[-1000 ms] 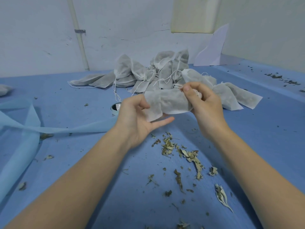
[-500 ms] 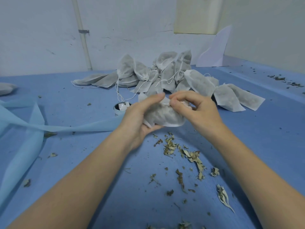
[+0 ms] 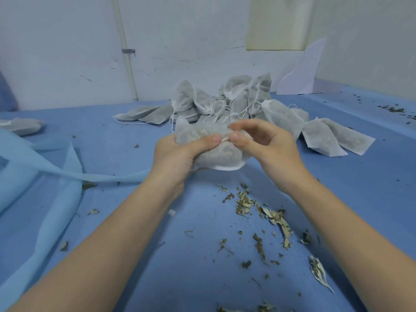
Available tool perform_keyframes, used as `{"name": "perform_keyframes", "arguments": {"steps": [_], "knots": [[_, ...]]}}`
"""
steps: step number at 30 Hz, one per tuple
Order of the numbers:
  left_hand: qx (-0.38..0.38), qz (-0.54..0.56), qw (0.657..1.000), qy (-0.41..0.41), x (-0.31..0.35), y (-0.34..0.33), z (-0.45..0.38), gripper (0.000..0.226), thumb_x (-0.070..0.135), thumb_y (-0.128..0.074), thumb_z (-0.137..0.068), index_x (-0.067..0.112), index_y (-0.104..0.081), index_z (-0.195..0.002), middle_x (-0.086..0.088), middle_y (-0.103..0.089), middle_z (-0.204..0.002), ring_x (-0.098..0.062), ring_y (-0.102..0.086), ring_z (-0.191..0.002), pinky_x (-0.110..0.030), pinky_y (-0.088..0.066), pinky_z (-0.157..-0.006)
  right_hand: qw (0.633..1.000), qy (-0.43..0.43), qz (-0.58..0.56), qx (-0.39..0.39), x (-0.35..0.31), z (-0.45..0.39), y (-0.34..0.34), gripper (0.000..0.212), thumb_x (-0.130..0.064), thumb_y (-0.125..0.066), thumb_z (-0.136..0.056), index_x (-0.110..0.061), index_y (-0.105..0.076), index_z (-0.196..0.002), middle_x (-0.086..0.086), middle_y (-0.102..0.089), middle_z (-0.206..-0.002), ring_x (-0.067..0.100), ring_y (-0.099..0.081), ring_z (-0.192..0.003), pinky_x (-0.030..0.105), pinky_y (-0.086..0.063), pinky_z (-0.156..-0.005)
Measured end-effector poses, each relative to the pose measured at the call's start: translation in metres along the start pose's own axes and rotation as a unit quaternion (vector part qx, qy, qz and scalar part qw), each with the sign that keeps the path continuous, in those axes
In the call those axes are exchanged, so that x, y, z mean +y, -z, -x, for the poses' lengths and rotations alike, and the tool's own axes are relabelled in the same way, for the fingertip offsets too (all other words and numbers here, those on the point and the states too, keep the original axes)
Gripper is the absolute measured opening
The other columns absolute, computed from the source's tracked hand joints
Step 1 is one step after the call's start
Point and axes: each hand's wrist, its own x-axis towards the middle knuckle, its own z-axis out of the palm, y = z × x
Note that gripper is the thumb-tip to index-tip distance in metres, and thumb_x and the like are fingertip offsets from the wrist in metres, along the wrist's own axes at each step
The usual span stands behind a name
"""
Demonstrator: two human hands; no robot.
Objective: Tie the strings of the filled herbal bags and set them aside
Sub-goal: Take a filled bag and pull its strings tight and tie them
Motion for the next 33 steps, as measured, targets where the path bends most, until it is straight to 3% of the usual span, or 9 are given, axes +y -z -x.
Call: {"name": "perform_keyframes", "arguments": {"steps": [4,8,12,16,19,21,25,29,33], "knots": [[0.109,0.006,0.992,-0.064,0.010,0.021,-0.004,0.021,0.007,-0.080,-0.068,0.007,-0.071,-0.087,-0.007,-0.074,-0.086,-0.021,-0.071,-0.081,-0.035,-0.057,-0.075,0.988,-0.078,-0.133,-0.008,0.000,-0.012,-0.014,0.023,-0.024,-0.058,-0.092,-0.011,-0.066,-0.109,0.001,-0.070,-0.098,0.012,-0.067,-0.090,0.024,-0.057,-0.078],[0.186,0.043,0.978,-0.081,0.018,0.038,-0.011,0.016,0.011,-0.081,-0.070,0.012,-0.070,-0.081,0.000,-0.073,-0.080,-0.014,-0.071,-0.078,-0.037,-0.058,-0.080,0.971,-0.136,0.175,-0.091,0.022,-0.020,-0.026,0.032,-0.018,-0.063,-0.091,-0.015,-0.062,-0.124,-0.002,-0.067,-0.109,0.013,-0.067,-0.090,0.020,-0.052,-0.081],[0.232,0.064,0.967,-0.077,0.021,0.041,-0.019,0.017,0.011,-0.081,-0.070,0.012,-0.068,-0.080,-0.004,-0.073,-0.087,-0.018,-0.071,-0.083,-0.041,-0.057,-0.082,0.937,-0.105,0.288,-0.169,0.039,-0.029,-0.042,0.061,-0.030,-0.076,-0.080,-0.018,-0.053,-0.135,-0.009,-0.061,-0.108,-0.002,-0.056,-0.079,0.002,-0.038,-0.070],[0.253,0.063,0.963,-0.067,0.018,0.041,-0.027,0.019,0.010,-0.082,-0.069,0.012,-0.067,-0.081,-0.006,-0.072,-0.090,-0.020,-0.070,-0.085,-0.041,-0.057,-0.082,0.934,-0.057,0.300,-0.186,0.045,-0.040,-0.055,0.073,-0.034,-0.079,-0.075,-0.014,-0.048,-0.139,-0.003,-0.060,-0.110,-0.005,-0.055,-0.058,0.003,-0.039,-0.062],[0.259,0.056,0.962,-0.061,0.015,0.042,-0.031,0.019,0.011,-0.082,-0.068,0.012,-0.067,-0.081,-0.006,-0.072,-0.090,-0.020,-0.071,-0.083,-0.041,-0.057,-0.081,0.921,-0.027,0.326,-0.211,0.043,-0.047,-0.062,0.076,-0.043,-0.079,-0.074,-0.019,-0.046,-0.140,-0.008,-0.054,-0.113,-0.001,-0.050,-0.072,0.011,-0.036,-0.068],[0.260,0.049,0.963,-0.058,0.012,0.043,-0.033,0.020,0.011,-0.082,-0.068,0.011,-0.068,-0.081,-0.007,-0.072,-0.090,-0.021,-0.071,-0.083,-0.042,-0.058,-0.081,0.924,-0.032,0.310,-0.224,0.042,-0.048,-0.068,0.064,-0.040,-0.079,-0.075,-0.025,-0.053,-0.131,-0.012,-0.053,-0.113,-0.002,-0.048,-0.074,0.012,-0.035,-0.067],[0.277,-0.012,0.958,-0.076,0.004,0.047,-0.037,0.033,0.020,-0.083,-0.067,0.009,-0.069,-0.095,-0.005,-0.071,-0.093,-0.021,-0.069,-0.087,-0.039,-0.056,-0.082,0.940,-0.053,0.268,-0.202,0.040,-0.047,-0.075,0.037,-0.029,-0.080,-0.071,-0.036,-0.054,-0.096,-0.024,-0.057,-0.081,-0.009,-0.052,-0.063,0.006,-0.038,-0.056],[0.319,-0.162,0.925,-0.126,-0.005,0.044,-0.035,0.038,0.036,-0.079,-0.069,0.013,-0.059,-0.092,0.007,-0.061,-0.085,-0.020,-0.060,-0.088,-0.029,-0.047,-0.079,0.942,-0.059,0.283,-0.168,0.038,-0.040,-0.075,0.057,-0.037,-0.082,-0.067,-0.024,-0.049,-0.112,-0.019,-0.058,-0.099,-0.001,-0.054,-0.087,0.011,-0.041,-0.067],[0.313,-0.210,0.916,-0.138,-0.010,0.037,-0.032,0.036,0.036,-0.078,-0.072,0.017,-0.050,-0.085,0.015,-0.050,-0.072,-0.018,-0.052,-0.079,-0.023,-0.035,-0.067,0.951,-0.100,0.252,-0.147,0.034,-0.026,-0.071,0.070,-0.042,-0.087,-0.062,-0.021,-0.049,-0.117,-0.012,-0.059,-0.101,0.002,-0.057,-0.079,0.015,-0.042,-0.067]]}}
